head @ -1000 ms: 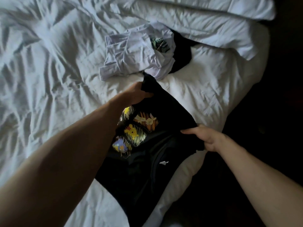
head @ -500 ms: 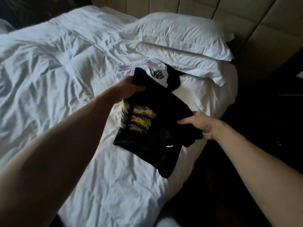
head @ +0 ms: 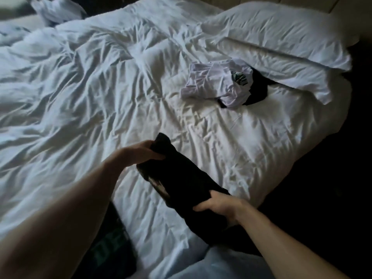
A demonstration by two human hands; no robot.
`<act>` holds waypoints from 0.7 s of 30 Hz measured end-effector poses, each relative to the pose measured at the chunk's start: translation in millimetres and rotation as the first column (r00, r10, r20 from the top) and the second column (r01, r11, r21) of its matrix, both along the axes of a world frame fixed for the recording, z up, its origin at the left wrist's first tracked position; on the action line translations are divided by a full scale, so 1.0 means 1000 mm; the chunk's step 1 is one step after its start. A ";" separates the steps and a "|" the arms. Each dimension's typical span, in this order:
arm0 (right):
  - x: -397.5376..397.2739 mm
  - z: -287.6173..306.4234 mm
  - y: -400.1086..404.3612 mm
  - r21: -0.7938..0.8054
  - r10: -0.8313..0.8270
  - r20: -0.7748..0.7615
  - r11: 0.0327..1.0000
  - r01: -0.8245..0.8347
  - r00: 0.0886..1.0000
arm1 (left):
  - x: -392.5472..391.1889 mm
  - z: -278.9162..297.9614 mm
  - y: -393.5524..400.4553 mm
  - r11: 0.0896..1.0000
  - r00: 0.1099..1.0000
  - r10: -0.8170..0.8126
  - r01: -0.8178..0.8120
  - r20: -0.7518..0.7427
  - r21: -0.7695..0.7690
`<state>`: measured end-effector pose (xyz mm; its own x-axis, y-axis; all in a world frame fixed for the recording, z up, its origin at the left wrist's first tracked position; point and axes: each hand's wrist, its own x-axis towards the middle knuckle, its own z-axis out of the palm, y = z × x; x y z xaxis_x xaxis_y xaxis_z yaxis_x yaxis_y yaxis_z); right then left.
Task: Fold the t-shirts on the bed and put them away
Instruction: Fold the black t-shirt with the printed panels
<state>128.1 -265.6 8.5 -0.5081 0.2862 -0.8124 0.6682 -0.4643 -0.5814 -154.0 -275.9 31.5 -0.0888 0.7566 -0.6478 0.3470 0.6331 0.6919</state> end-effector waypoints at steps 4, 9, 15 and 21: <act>0.001 -0.041 -0.011 -0.021 0.004 0.046 1.000 -0.003 0.999 | -0.005 -0.025 -0.017 0.996 1.000 0.012 -0.014 -0.027 -0.083; 0.010 -0.080 0.007 0.044 -0.073 0.074 0.997 0.070 0.995 | 0.006 -0.074 -0.006 0.991 0.994 0.058 -0.069 -0.097 -0.115; 0.029 -0.106 0.044 0.179 -0.117 0.171 0.980 0.086 0.978 | 0.022 -0.119 0.028 0.993 0.981 0.072 -0.088 -0.178 -0.081; 0.032 -0.133 0.056 0.302 -0.177 0.296 0.950 0.084 0.939 | 0.033 -0.153 0.066 0.995 0.945 -0.027 -0.006 -0.326 -0.101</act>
